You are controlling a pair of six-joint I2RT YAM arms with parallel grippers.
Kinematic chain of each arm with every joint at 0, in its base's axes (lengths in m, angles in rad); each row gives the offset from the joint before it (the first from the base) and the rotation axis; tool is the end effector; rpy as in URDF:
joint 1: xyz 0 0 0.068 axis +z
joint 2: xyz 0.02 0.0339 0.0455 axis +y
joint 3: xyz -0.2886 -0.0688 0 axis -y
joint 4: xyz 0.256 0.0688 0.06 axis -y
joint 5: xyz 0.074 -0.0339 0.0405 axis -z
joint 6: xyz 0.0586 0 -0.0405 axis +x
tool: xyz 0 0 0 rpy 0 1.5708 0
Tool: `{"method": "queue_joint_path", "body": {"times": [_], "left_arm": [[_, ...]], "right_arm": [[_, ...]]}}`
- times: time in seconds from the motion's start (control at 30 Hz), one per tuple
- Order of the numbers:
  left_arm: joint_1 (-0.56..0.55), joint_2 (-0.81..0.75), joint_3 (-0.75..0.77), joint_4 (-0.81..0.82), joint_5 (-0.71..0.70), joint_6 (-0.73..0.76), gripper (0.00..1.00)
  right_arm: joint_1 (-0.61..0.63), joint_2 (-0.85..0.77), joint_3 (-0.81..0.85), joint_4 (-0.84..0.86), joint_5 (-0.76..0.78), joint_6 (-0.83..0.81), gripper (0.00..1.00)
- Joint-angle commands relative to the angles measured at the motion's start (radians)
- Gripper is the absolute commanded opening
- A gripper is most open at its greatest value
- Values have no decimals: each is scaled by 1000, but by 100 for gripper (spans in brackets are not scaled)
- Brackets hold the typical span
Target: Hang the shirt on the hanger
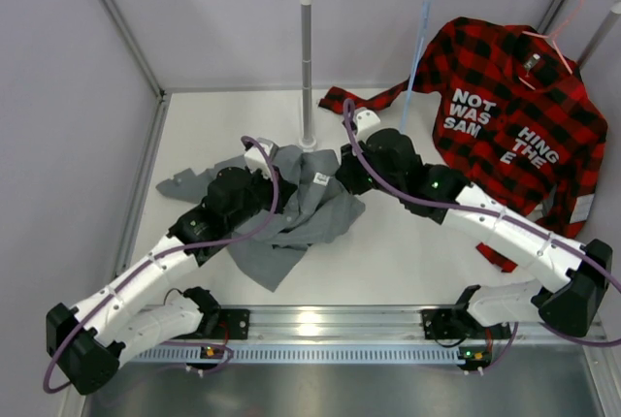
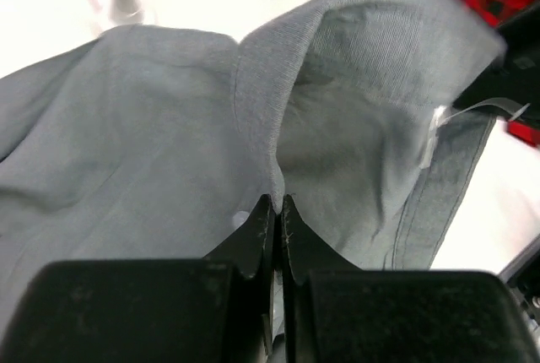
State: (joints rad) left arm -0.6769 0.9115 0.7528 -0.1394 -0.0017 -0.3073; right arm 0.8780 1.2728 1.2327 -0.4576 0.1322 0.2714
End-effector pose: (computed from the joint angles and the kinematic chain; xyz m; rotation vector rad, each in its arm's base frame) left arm 0.1811 -0.1454 0.3215 0.3525 1.8923 -0.6705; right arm 0.2036 0.2332 0.3760 -0.5514 2.0404 0.5654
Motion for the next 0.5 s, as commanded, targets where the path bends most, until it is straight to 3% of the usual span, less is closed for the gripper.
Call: {"method": "queue_joint_path", "body": {"times": [0.0, 0.1, 0.13, 0.27, 0.47], "left_arm": [[-3, -17, 121, -146, -180, -88, 0], [-1, 18, 281, -419, -337, -145, 0], [-1, 32, 313, -469, -357, -154, 0], [-1, 75, 420, -607, -377, -179, 0], [-1, 132, 464, -648, -264, -147, 0]], "right_arm": [[-30, -27, 40, -1, 10, -6, 42], [-45, -39, 79, -50, 32, 0, 79], [-47, -41, 130, -73, 37, -3, 82], [-51, -33, 292, -196, 59, -6, 84], [-128, -24, 502, -375, 191, 12, 74]]}}
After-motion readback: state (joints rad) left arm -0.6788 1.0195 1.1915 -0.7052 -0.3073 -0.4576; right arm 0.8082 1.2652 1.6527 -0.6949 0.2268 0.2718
